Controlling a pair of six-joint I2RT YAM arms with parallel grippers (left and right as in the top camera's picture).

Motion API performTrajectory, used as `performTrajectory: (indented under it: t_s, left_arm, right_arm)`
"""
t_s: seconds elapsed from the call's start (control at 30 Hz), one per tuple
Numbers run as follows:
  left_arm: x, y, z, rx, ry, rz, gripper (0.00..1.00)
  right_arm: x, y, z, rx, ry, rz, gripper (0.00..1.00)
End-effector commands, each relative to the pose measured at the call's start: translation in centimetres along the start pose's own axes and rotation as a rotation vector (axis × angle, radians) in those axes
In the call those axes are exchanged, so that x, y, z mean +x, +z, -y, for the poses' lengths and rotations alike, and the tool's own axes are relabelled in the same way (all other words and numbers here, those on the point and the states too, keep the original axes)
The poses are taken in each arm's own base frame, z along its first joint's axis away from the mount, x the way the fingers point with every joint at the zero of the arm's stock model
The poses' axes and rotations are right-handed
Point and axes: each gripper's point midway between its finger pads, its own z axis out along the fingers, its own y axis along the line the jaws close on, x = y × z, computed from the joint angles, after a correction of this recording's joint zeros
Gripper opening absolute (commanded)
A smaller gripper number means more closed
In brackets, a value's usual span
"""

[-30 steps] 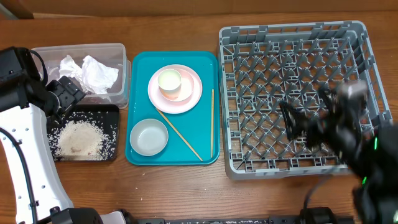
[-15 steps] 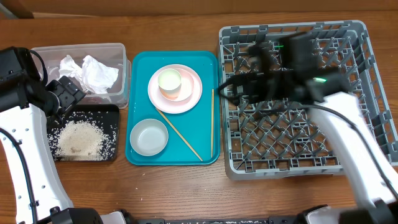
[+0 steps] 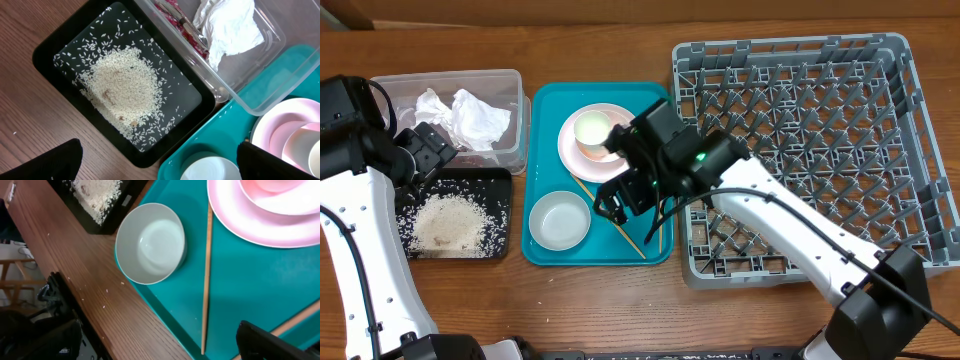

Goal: Sort waste into correct bins and load items into the dishwasher

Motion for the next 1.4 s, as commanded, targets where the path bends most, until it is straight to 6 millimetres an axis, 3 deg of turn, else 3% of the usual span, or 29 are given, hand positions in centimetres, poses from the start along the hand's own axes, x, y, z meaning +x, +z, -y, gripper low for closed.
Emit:
performTrajectory:
  t_s: [0.0, 0.17, 0.33, 0.57, 0.87, 1.1, 1.37]
  left_arm:
    - [-0.4, -0.3, 0.2, 0.004, 0.008, 0.012, 1.0]
    - [-0.4, -0.3, 0.2, 0.004, 0.008, 0.012, 1.0]
    - [-0.4, -0.3, 0.2, 0.004, 0.008, 0.012, 1.0]
    - [-0.4, -0.3, 0.2, 0.004, 0.008, 0.012, 1.0]
    - [-0.4, -0.3, 0.2, 0.004, 0.008, 0.012, 1.0]
    - [-0.4, -0.3, 0.2, 0.004, 0.008, 0.012, 1.0]
    - [-0.4, -0.3, 0.2, 0.004, 0.008, 0.012, 1.0]
  right_arm:
    - [-1.2, -0.5, 0.1, 0.026, -0.016, 0.04, 1.0]
    - [-0.9, -0.5, 0.2, 0.032, -0.015, 0.029, 1.0]
    - [-1.0, -0.1, 1.0, 0.075, -0.018, 0.031, 0.44]
    - [-0.6, 1.3, 3.0, 0.146, 0.006, 0.002, 0.19]
    - [-0.3, 2.4, 3.9, 0.333, -0.006, 0.011, 0.16]
    - [-0.2, 3.4, 1.5, 0.434, -0.123, 0.044, 0.18]
    - [-0.2, 3.9, 0.4, 0.45, -0.16, 0.057, 0.2]
